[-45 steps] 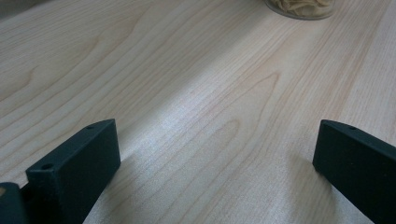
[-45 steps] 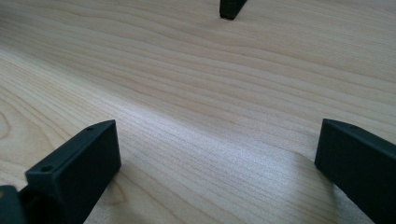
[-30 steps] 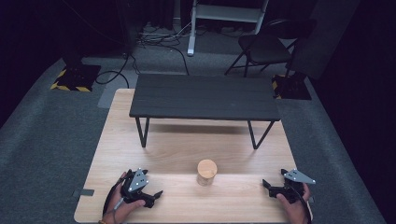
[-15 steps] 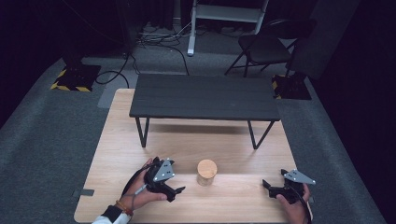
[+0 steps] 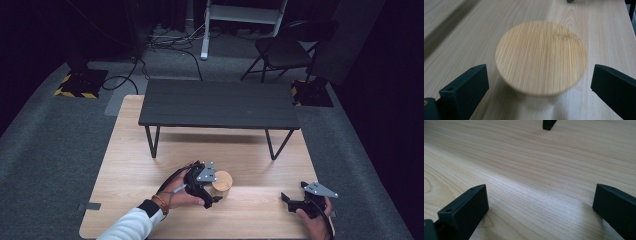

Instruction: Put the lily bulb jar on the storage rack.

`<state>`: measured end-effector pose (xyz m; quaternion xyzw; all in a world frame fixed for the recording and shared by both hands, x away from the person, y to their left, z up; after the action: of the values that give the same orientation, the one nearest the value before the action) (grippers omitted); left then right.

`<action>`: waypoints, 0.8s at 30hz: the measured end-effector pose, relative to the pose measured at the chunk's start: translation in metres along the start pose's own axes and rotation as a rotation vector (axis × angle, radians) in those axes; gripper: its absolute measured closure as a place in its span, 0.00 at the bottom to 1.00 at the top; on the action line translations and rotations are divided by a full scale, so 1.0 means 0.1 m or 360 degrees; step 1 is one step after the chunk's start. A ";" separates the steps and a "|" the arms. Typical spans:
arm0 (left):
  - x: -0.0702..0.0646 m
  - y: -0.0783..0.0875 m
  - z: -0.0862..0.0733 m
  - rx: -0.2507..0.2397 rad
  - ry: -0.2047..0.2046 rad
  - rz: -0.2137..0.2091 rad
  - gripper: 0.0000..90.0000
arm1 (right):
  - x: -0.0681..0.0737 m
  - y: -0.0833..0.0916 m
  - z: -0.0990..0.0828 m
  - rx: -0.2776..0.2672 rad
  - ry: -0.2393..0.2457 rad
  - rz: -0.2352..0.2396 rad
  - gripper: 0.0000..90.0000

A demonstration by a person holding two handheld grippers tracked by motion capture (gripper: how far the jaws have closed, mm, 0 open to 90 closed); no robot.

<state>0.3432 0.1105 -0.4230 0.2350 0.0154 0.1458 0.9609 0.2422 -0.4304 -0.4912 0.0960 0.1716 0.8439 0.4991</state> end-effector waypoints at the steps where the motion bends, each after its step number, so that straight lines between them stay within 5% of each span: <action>1: 0.01 -0.03 0.01 0.0000 0.0001 -0.0006 0.01 | 0.00 0.00 0.00 0.0000 0.0000 0.0000 0.00; 5: -0.01 -0.15 0.01 0.0012 -0.0011 0.0013 0.02 | 0.00 0.00 0.00 0.0000 0.0000 0.0000 0.00; 10: -0.05 -0.24 0.01 0.0021 -0.0063 0.0016 0.19 | 0.00 0.00 0.00 0.0000 0.0003 0.0005 0.00; 14: 0.01 -0.24 -0.01 0.0004 -0.0004 -0.0002 0.28 | -0.01 0.00 0.00 -0.0001 0.0006 0.0011 0.00; 18: -0.02 -0.21 0.00 0.0013 -0.0013 0.0012 0.28 | -0.01 0.00 0.00 -0.0001 0.0010 0.0018 0.00; 24: 0.02 -0.08 0.06 0.0001 0.0060 -0.0020 0.29 | -0.02 0.00 0.00 -0.0001 0.0012 0.0023 0.00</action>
<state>0.3478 0.1014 -0.4213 0.2323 0.0350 0.1442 0.9613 0.2427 -0.4320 -0.4913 0.0939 0.1724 0.8480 0.4923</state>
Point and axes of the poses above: each handheld gripper's, and its own axes: y roughly backward along the jaws, z roughly out of its top, x roughly to its left, the point moved 2 cm from there along -y, roughly forward along the jaws, and after that the axes turned 12 degrees about -x, right-handed, at the moved point
